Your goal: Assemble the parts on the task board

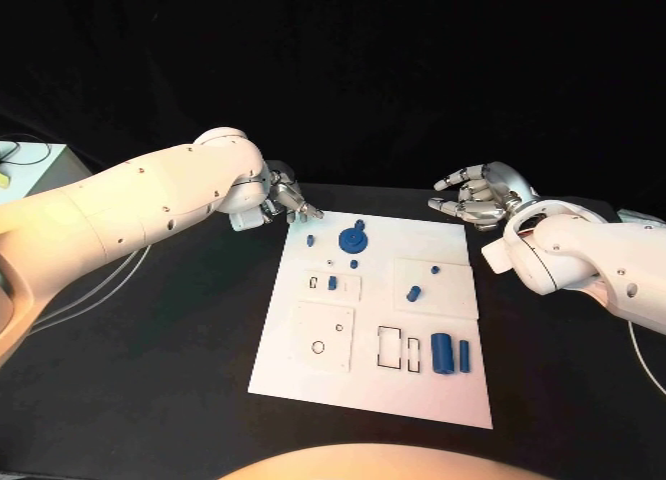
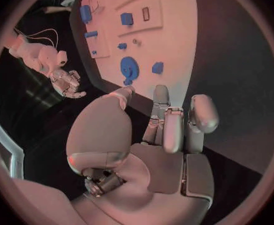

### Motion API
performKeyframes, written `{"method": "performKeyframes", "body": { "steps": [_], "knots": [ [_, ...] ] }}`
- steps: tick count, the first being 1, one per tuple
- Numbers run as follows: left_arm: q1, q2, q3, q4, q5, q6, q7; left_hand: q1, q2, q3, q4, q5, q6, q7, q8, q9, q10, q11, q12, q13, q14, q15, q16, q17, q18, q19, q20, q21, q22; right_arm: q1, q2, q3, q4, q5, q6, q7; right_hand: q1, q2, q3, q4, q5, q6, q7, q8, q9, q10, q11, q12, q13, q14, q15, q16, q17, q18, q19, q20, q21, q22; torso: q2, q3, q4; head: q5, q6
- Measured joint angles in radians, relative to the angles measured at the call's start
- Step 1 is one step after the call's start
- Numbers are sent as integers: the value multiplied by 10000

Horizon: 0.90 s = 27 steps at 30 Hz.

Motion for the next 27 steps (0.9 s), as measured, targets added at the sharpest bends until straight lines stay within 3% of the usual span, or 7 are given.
{"method": "performKeyframes", "body": {
  "steps": [12, 15, 17, 19, 27],
  "knots": [
    [-58, 451, -172, -821, -303, 403, -8, -39, 39, -112, 1, 0, 0, 0, 0, -10, -39, 34, 42, 0, 0, 0, 1, 0, 0, 1, 0, 0, 5, 1, -1, 0, 34, 0, 0, 3, 0, 0, 0, 0, 0, -1, 0, 0, 0, -252, 1, -248, -284, 0, 0, 0, -1, 0, 0, 0, 0, 0, 12, -11, -1, 53, 24],
    [-89, 535, -192, -965, -295, 522, -3, -39, 39, -166, -26, 0, 37, -48, -22, -80, -176, -103, 97, -10, 0, 0, 1, 0, 156, -75, 29, -39, -39, 1, 11, 1, 34, 9, 2, 13, 0, 0, 0, 0, 0, -2, -2, 0, 0, -526, 18, -539, -557, 0, 0, -64, -1, 0, 0, 0, -136, -1, 12, -12, -3, 41, 12],
    [-107, 571, -200, -1035, -274, 610, 17, 19, 97, -192, 1, 0, 7, -110, -84, -176, -257, -184, 107, -19, 0, -1, 1, 0, 156, -105, -1, -59, -64, 1, 22, 3, 26, 22, 3, 26, 0, 0, 0, 0, 0, -21, -21, 47, 0, -909, 1, -998, -1076, 0, 0, -239, -1, 1, 0, 0, -429, 6, 10, -11, -3, 27, 10],
    [-115, 589, -204, -1073, -246, 685, 41, 28, 106, -192, 1, 0, 76, -179, -84, -222, -268, -195, 144, -19, 0, 0, 1, 0, 156, -105, -2, -59, -62, 1, 26, 3, 19, 36, 4, 39, 0, 0, 0, 0, 0, -39, -38, 77, 0, -1197, -10, -1356, -1500, 0, 0, -390, -1, 159, -35, 35, -645, 8, 6, -11, -4, 16, -4],
    [-131, 650, -222, -1152, -84, 973, 135, 71, 149, -248, 0, 0, 265, -167, -122, -336, -304, -161, 222, -32, 0, -1, 2, 0, 155, -105, -1, -59, -30, 1, 48, 2, -5, 92, 11, 93, 0, 0, 0, 0, 0, -72, -71, 118, 0, -1613, -35, -1958, -2240, 0, 0, -565, -157, 159, -111, 36, -930, 7, -2, -2, -4, 4, -86]
  ]
}}
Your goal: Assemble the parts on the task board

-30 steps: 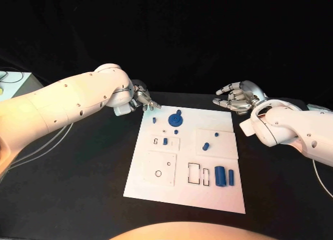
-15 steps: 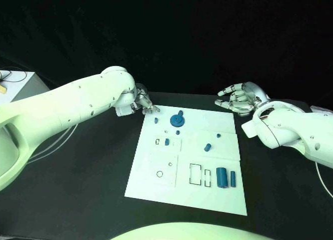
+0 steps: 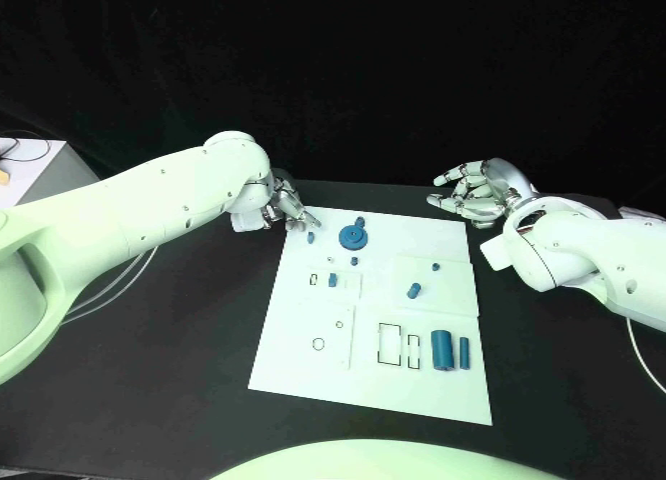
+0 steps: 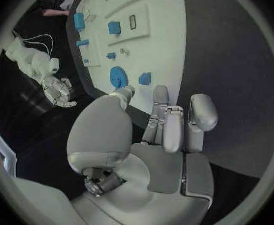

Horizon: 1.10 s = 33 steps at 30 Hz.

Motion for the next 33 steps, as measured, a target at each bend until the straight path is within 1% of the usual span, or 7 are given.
{"method": "performKeyframes", "body": {
  "steps": [7, 10, 12, 20, 23, 29, 33],
  "knots": [
    [-22, 20, -35, -12, 125, 231, 58, 52, 52, -57, 1, 0, 195, -65, -99, -115, 0, 0, 51, -25, 0, 0, 49, 0, 1, 0, 0, 0, 27, 0, 13, -2, -20, 29, 5, 31, 0, 0, 0, 0, 0, -1, -2, 0, 0, -96, 5, -186, -247, 0, 0, -56, -70, -1, 1, 0, -60, -1, -2, 3, -2, 12, -71],
    [-28, 40, -57, -11, 176, 332, 70, 101, 101, -57, 1, -60, 278, -116, -291, -270, -38, -38, 52, -74, 17, -93, 49, 0, 1, -36, -37, 0, 42, 0, 21, -2, -28, 40, 10, 42, 0, 0, 0, 0, 0, -5, -5, 0, 0, -175, -1, -249, -326, 0, 0, -56, -90, -1, 1, 0, -100, -1, -2, 2, 0, 20, -84],
    [-32, 51, -81, -10, 203, 405, 72, 101, 101, -56, 1, -60, 304, -102, -351, -342, -38, -37, 51, -91, 18, -94, 49, 0, 1, -36, -36, 0, 44, 0, 28, -2, -31, 48, 14, 52, 0, 0, 0, 0, 0, -17, -18, 37, 0, -175, -1, -249, -383, 0, 0, -56, -111, -1, -35, -35, -100, -2, -1, 1, 0, 21, -90],
    [-52, 60, -158, -10, 266, 571, 68, 299, 299, -56, 1, -60, 510, -98, -501, -511, -37, -37, 51, -142, 18, -93, 88, 0, 1, -35, -36, 0, 69, 0, 36, -2, -43, 65, 24, 69, 0, 0, 0, 0, 0, -20, -20, 37, 0, -249, -3, -326, -475, 0, 0, -95, -142, -1, -35, -36, -146, -3, 0, -3, 5, 46, -110],
    [-55, 58, -165, -10, 281, 580, 65, 472, 471, -28, -27, -60, 623, -135, -602, -621, -37, -37, 51, -181, 18, -93, 88, 0, 1, -35, -36, 0, 95, -1, 40, 1, -49, 70, 27, 72, 0, 0, 0, 0, 0, -20, -21, 37, 0, -250, -4, -369, -501, 0, 0, -95, -155, -1, -34, -36, -178, -3, 0, -8, 4, 41, -113],
    [-61, 40, -172, 43, 319, 554, 58, 898, 897, 337, -84, -60, 866, -206, -551, -640, -30, -43, 51, -237, 18, -93, 136, 0, 0, -7, -64, 46, 167, -1, 48, 0, -53, 76, 32, 78, 0, 0, 0, 0, 0, -21, -22, 37, 0, -251, -5, -403, -528, 0, 0, -95, -164, -1, -34, -36, -184, -3, 0, -10, 3, 69, -123],
    [-63, 19, -173, 90, 357, 496, 58, 1236, 1002, 605, -180, -60, 902, -242, -419, -548, -33, -111, 101, -262, 3, -149, 181, 0, 1, 24, -94, 47, 226, -1, 49, -1, -58, 78, 35, 81, 0, 0, 0, 0, 0, -22, -23, 37, 0, -250, -4, -403, -528, 0, 0, -95, -165, -1, -34, -35, -184, -3, 3, -9, 1, 70, -136]
  ]
}}
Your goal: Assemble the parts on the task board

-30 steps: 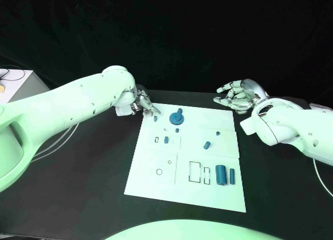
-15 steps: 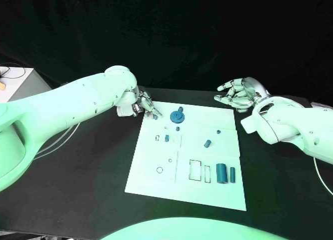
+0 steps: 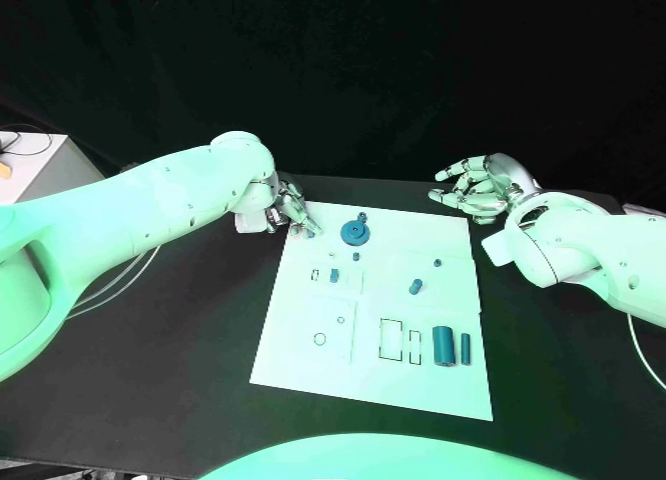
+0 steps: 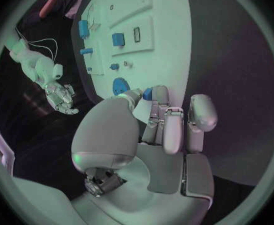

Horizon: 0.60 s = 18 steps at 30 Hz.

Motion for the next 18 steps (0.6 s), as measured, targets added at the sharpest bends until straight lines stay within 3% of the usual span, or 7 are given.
{"method": "performKeyframes", "body": {
  "steps": [7, 9, 10, 13, 16, 17, 18],
  "knots": [
    [-2, -14, 0, 53, 110, -279, 62, 518, 35, 1450, -595, -99, -421, 90, 626, 161, -93, -14, 225, -46, 14, -14, 41, 0, 0, 14, -13, 45, 73, 0, 10, -1, -17, 3, 8, 9, 0, 0, 0, 0, 0, -15, -14, 0, 0, -68, 3, -78, -111, 0, 0, -115, -105, -1, -90, 17, -156, -1, 4, 5, -1, -19, 0],
    [-6, -20, -1, 82, 163, -350, 94, 561, 5, 1711, -491, -445, -539, 65, 674, 160, -112, -29, 269, -67, 14, -14, 41, 0, 0, 13, -13, 44, 82, 0, 17, -1, -25, 3, 17, 9, 0, 0, 0, 0, 0, -15, -15, 0, 0, -68, 3, -78, -120, 0, 0, -115, -118, -1, -90, 17, -156, -1, 4, 6, -1, -16, 0],
    [-6, -27, -2, 99, 190, -376, 106, 560, 3, 1887, -317, -629, -617, 105, 908, 161, -112, -29, 352, -75, 14, -14, 74, 0, 0, 13, -13, 44, 103, -1, 19, -1, -28, 3, 21, 9, 0, 0, 0, 0, 0, -15, -14, 0, 0, -68, 3, -79, -120, 0, 0, -115, -119, -1, -90, 17, -156, -1, 4, 6, -1, -11, 0],
    [-6, -72, -2, 174, 281, -455, 138, 256, -130, 2464, -419, -729, -649, 109, 1099, 160, -113, -29, 566, -24, 14, -14, 138, 0, 0, 13, -13, 102, 151, -2, 25, -1, -41, 4, 43, 9, 0, 0, 0, 0, 0, -15, -15, 0, 0, -68, 3, -78, -120, 0, 0, -115, -119, -1, -90, 17, -156, -2, 4, 11, 0, -9, -6],
    [-7, -161, -2, 284, 390, -549, 144, -18, -205, 2556, -348, -729, -649, 109, 1456, 160, -80, -8, 757, 149, 14, -14, 233, 0, -1, 41, -30, 148, 225, -6, 29, -1, -49, 4, 69, 9, 0, 0, 0, 0, 9, -15, -15, 0, 0, -67, 3, -78, -120, 0, 0, -115, -119, -1, -90, 17, -156, -1, 0, 12, 1, -9, -15],
    [-7, -201, -2, 333, 433, -586, 143, -308, -302, 3231, -908, -739, -652, 112, 1512, 160, 131, 14, 923, 284, 14, -14, 350, 0, 0, 229, -31, 285, 416, -7, 30, -1, -50, 4, 78, 9, 0, 0, 0, 0, 44, -15, -15, 0, -5, -67, 3, -78, -129, 0, 0, -115, -118, -1, -90, 17, -156, -2, -2, 13, 1, -9, -15],
    [-7, -265, -3, 419, 506, -641, 133, -486, -344, 3305, -936, -755, -664, 124, 1598, 160, 280, -2, 1007, 326, 14, -14, 429, 0, -1, 384, -50, 413, 607, -9, 30, -1, -50, 4, 87, 8, 0, 0, 0, 0, 44, -15, -15, 0, -9, -67, 3, -78, -134, 0, 0, -115, -118, -1, -90, 17, -156, -1, -4, 18, 1, -10, -15]
  ]
}}
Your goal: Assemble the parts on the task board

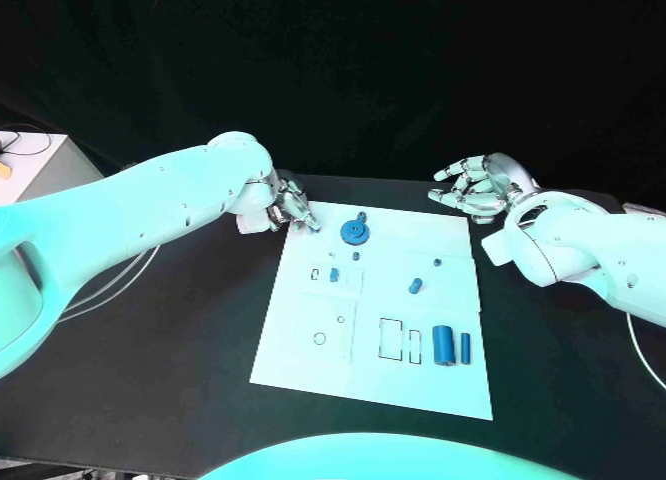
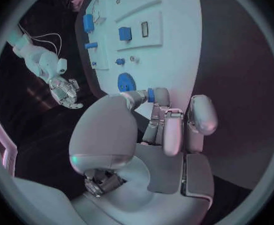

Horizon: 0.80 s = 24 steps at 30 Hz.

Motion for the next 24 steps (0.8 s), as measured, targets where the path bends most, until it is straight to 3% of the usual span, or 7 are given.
{"method": "performKeyframes", "body": {
  "steps": [3, 6, 8, 13, 15, 23, 24],
  "knots": [
    [0, -184, 0, 278, 216, -126, -44, -543, -92, 499, -364, 62, 30, -13, 233, 0, 517, -68, 201, 135, -37, -36, 211, 0, -158, 406, -52, 327, 514, -1, -4, 0, 0, 0, 25, -6, 0, 0, 0, 0, -1, 0, 0, 0, 0, 1, 0, 0, -3, 0, 0, 0, 0, 1, 0, 0, -9, 0, -4, 7, 0, 0, 6],
    [1, -416, -3, 658, 445, -235, -103, -782, -74, 524, -390, 91, 124, -43, 266, 0, 761, -98, 345, 288, 1, -74, 234, 0, -160, 489, -65, 405, 656, -4, -16, 0, 1, -1, 50, -13, 0, 0, 0, 0, -1, -1, -1, 0, 0, 1, 0, 0, -15, 0, 0, 0, 0, 1, 0, 0, -39, -1, -10, 8, 4, -34, 1],
    [1, -600, -10, 975, 583, -285, -147, -1018, -76, 858, -665, 109, 239, -87, 300, 0, 937, -125, 463, 421, 2, -74, 291, 0, -161, 544, -87, 432, 727, -6, -26, 0, 4, -4, 65, -17, 0, 0, 0, 0, -1, -1, 0, 0, 0, 1, 1, 0, -32, 0, 0, -39, -18, 0, 0, 0, -39, -1, -15, 10, 4, -48, -9],
    [4, -1018, -38, 1791, 804, -382, -231, -1406, -46, 882, -665, 195, 340, -90, 416, 0, 1248, -228, 636, 660, -1, -152, 371, 0, -160, 722, -192, 548, 968, -8, -58, 0, 18, -9, 94, -25, 0, 0, 0, 0, 74, -2, -2, 0, 0, 2, 1, 0, -55, 0, 0, -39, -19, 1, 0, 0, -39, -1, -21, 11, 4, -59, -12],
    [3, -1211, -76, 2174, 850, -449, -258, -1595, -45, 1264, -1016, 197, 341, -91, 469, 0, 1368, -238, 636, 690, -6, -210, 417, 0, -160, 779, -204, 594, 1017, -11, -76, 0, 24, -10, 103, -28, 0, 0, 0, 0, 74, -4, -4, 0, 0, 2, 1, -18, -65, 0, 0, -39, -19, 0, 1, 0, -72, -1, -24, 11, 4, -63, -11],
    [-91, -1947, -169, 3505, 714, -883, -286, -2096, 41, 1379, -921, 321, 379, -53, 626, 283, 1603, -370, 688, 758, 0, -288, 417, 0, -159, 884, -246, 664, 1036, -36, -131, -10, 56, -13, 132, -37, 0, 0, 29, 29, 153, -16, -16, 39, 1, 3, 2, -38, -108, 0, 0, -39, -28, 0, 1, 0, -73, -2, -33, 0, 9, -81, -31],
    [-123, -2048, -178, 3690, 625, -977, -287, -2212, 51, 1761, -1293, 319, 379, -52, 631, 304, 1646, -370, 706, 780, 1, -288, 417, 0, -240, 883, -246, 664, 1036, -41, -137, -11, 63, -20, 137, -38, 0, 0, 29, 29, 153, -16, -16, 39, 0, 3, 2, -38, -118, 0, 0, -38, -28, 0, 1, 0, -73, -2, -32, -4, 10, -86, -36]
  ]
}}
